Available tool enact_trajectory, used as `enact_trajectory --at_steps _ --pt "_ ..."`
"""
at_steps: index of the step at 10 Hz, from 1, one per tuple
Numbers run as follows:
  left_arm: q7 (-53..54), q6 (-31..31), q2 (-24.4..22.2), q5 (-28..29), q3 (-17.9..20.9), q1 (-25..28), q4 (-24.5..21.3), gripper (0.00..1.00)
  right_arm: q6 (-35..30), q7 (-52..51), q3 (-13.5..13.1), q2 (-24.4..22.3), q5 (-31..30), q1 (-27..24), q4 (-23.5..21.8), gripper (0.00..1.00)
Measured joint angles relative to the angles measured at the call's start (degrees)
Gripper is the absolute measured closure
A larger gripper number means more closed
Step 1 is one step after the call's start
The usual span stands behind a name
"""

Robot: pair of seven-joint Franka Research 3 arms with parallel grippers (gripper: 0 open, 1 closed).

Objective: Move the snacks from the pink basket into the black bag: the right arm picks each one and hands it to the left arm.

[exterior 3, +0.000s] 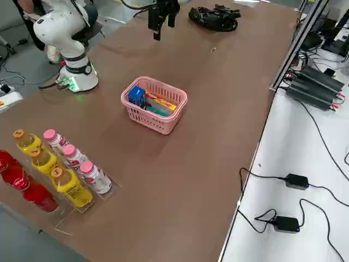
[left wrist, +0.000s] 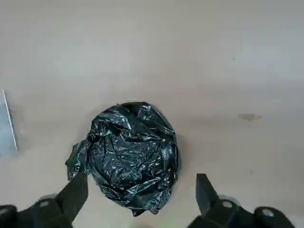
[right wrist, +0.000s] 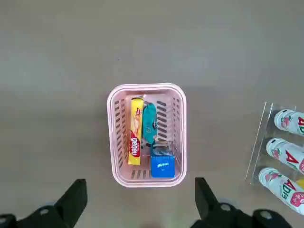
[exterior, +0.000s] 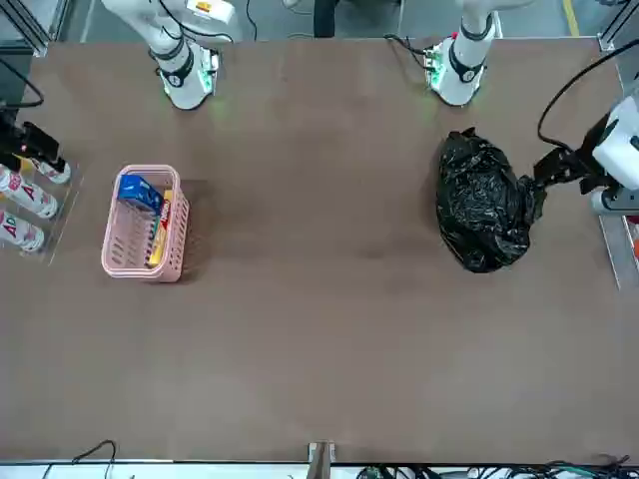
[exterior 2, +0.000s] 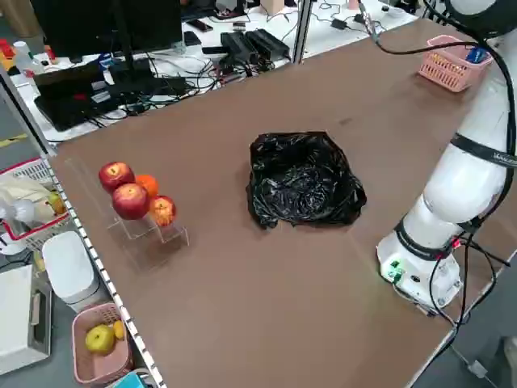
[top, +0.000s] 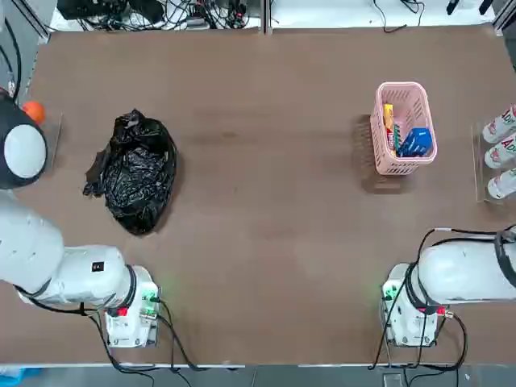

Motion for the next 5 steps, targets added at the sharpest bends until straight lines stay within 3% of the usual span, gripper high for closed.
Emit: enact_trajectory --at_steps 5 --pt "1.09 0.77 -0.02 -0.12 0.35 1.77 0.32 0.0 -0.09 -0.02 0.02 0.03 0.0 0.0 -0.31 0.0"
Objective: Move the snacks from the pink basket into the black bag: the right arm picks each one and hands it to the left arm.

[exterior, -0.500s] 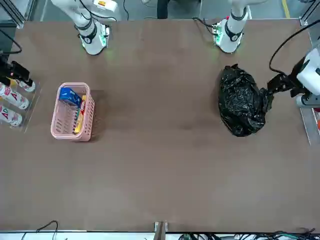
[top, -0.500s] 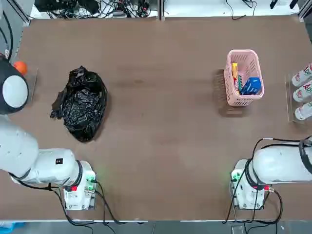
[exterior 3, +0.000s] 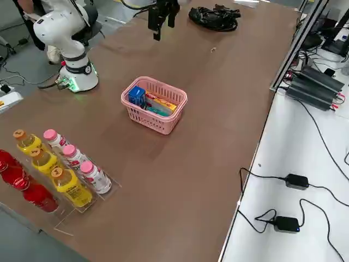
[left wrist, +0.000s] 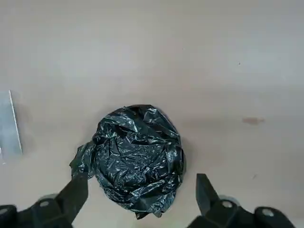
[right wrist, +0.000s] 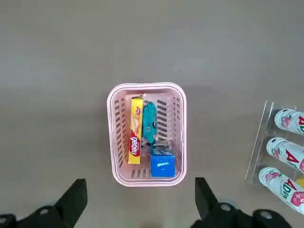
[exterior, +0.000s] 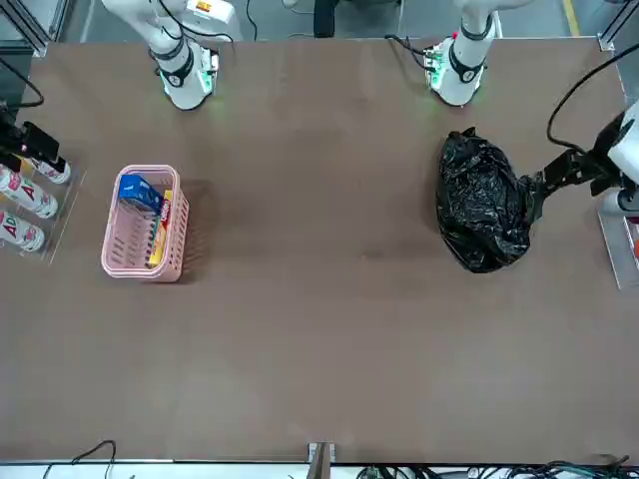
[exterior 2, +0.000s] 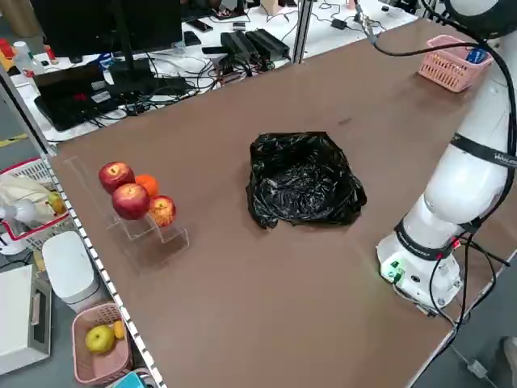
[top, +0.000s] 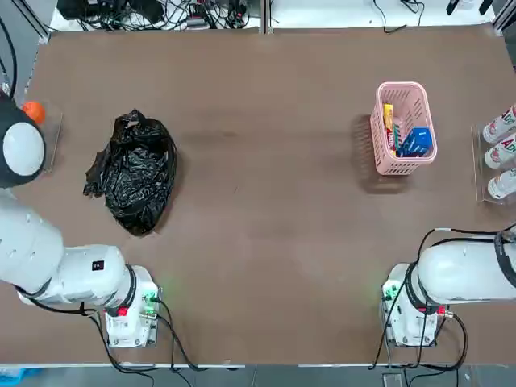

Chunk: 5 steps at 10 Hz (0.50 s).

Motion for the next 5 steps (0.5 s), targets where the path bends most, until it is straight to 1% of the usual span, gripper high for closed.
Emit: enact_trajectory --at_steps 2,3,5 --pt "0.15 0.15 -0.12 0.05 0.0 0.13 0.7 0.0 1.79 -0.01 0.01 0.18 0.01 0.0 -1.79 0.0" --pt "0.28 0.15 -0.08 0.05 -0.01 -0.09 0.69 0.0 3.87 -0.03 0.01 0.34 0.02 0.0 -3.85 0.0" --pt "0.28 0.15 0.11 0.05 -0.39 -0.76 0.67 0.0 9.7 -1.51 -0.09 0.43 0.02 -0.02 -9.49 0.0"
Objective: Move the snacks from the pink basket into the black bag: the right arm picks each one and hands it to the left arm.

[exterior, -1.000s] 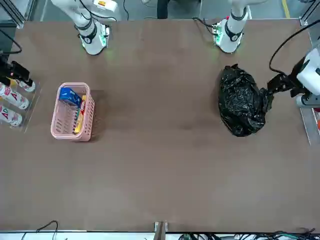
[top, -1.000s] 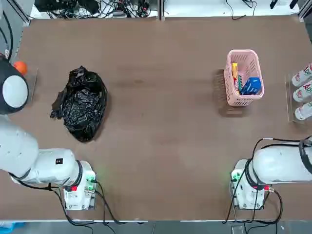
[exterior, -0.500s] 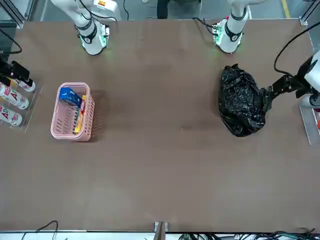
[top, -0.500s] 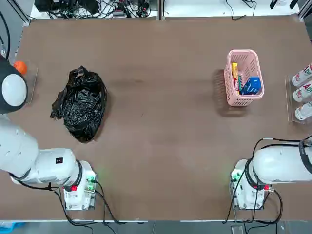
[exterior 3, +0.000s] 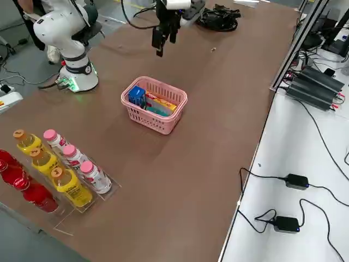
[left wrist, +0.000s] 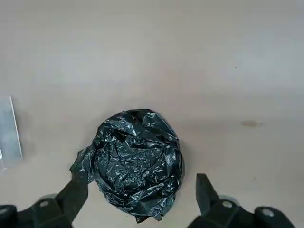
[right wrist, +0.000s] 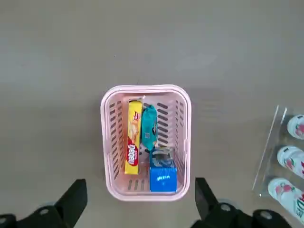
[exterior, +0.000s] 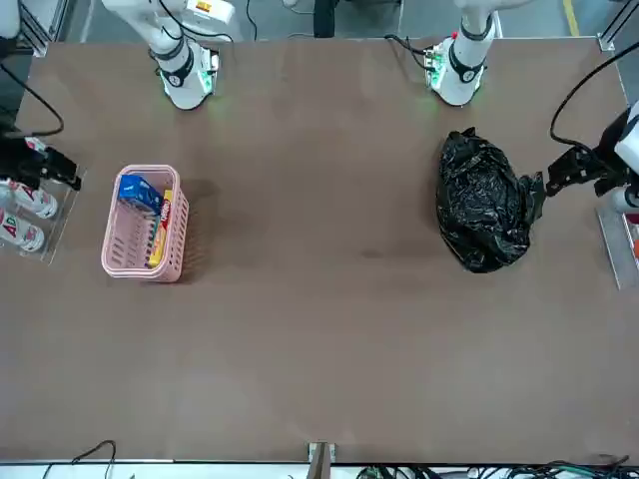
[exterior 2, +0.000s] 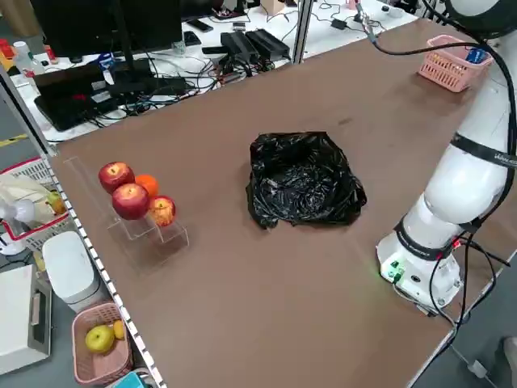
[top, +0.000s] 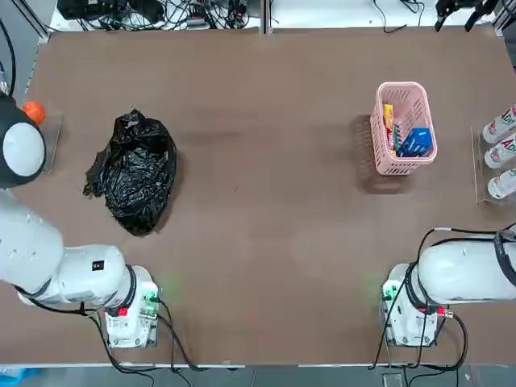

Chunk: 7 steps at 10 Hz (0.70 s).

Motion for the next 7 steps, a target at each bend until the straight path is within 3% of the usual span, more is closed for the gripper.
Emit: enact_trajectory --at_steps 7 --pt "-0.17 0.11 0.12 0.0 -0.37 -0.3 0.02 0.0 21.09 -3.16 -1.07 -5.28 0.0 -2.05 -26.2 0.0"
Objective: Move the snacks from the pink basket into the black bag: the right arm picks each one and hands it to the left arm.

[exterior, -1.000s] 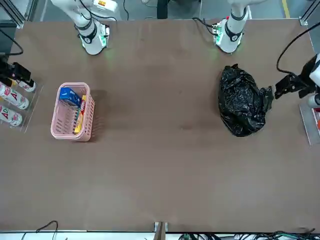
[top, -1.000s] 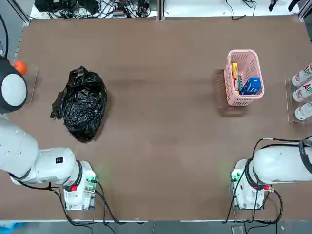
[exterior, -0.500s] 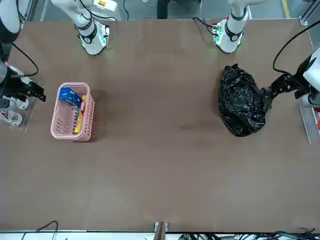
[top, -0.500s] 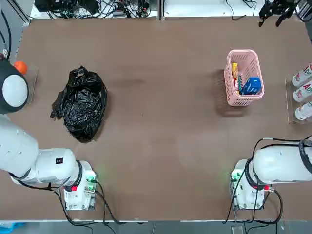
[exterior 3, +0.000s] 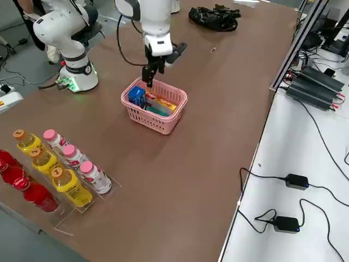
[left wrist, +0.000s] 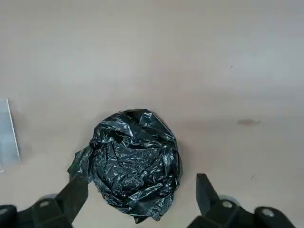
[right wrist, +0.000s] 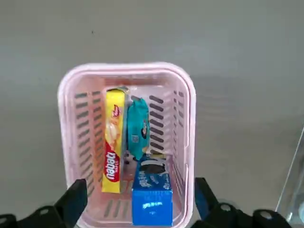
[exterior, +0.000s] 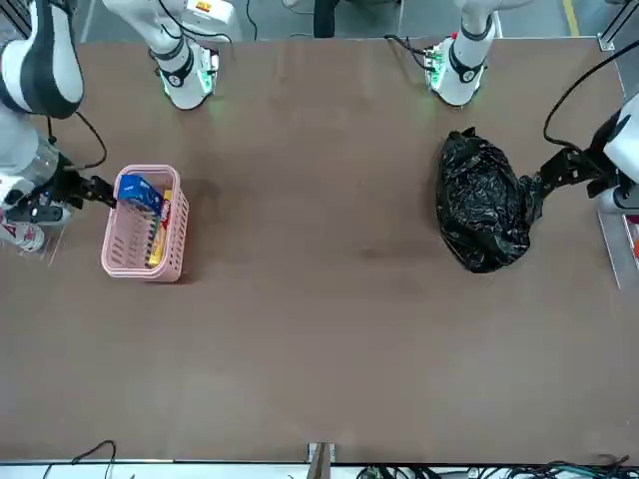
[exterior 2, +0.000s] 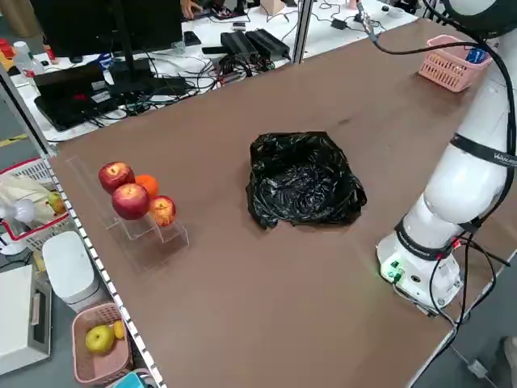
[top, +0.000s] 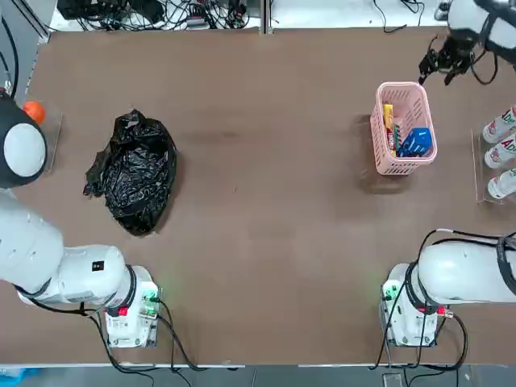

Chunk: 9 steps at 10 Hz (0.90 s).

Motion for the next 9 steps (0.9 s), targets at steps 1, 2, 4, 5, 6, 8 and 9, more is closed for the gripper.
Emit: enact_trajectory --at_steps 1,2,4,5,6,8,9 --pt "-0.01 0.0 0.0 0.0 -0.05 -0.1 0.0 0.0 1.19 -0.83 -0.34 -0.72 0.0 -0.21 -2.02 0.0" --pt "-0.01 0.0 0.0 0.0 -0.08 -0.1 0.0 0.0 2.28 -1.52 -0.76 -1.09 0.0 -0.34 -3.42 0.0" --pt "-0.03 0.02 0.0 0.0 -0.06 0.03 0.0 0.0 6.63 -3.57 -1.93 -1.23 0.0 -0.68 -7.47 0.0" --pt "-0.03 0.21 0.0 0.0 -0.02 0.12 0.0 0.0 8.32 -4.43 -2.53 -1.23 0.01 -0.81 -9.35 0.0" --pt "-0.03 0.45 0.0 0.0 0.06 0.17 0.0 0.0 8.8 -4.7 -2.78 -1.24 0.01 -0.86 -10.37 0.0" --pt "-0.03 0.56 0.0 0.0 0.08 0.17 0.0 0.0 9.44 -4.83 -2.75 -1.26 0.01 -0.85 -11.82 0.0" --pt "-0.04 0.57 0.0 0.0 0.08 0.18 0.0 0.0 9.74 -4.94 -2.67 -1.35 0.01 -0.84 -12.55 0.0"
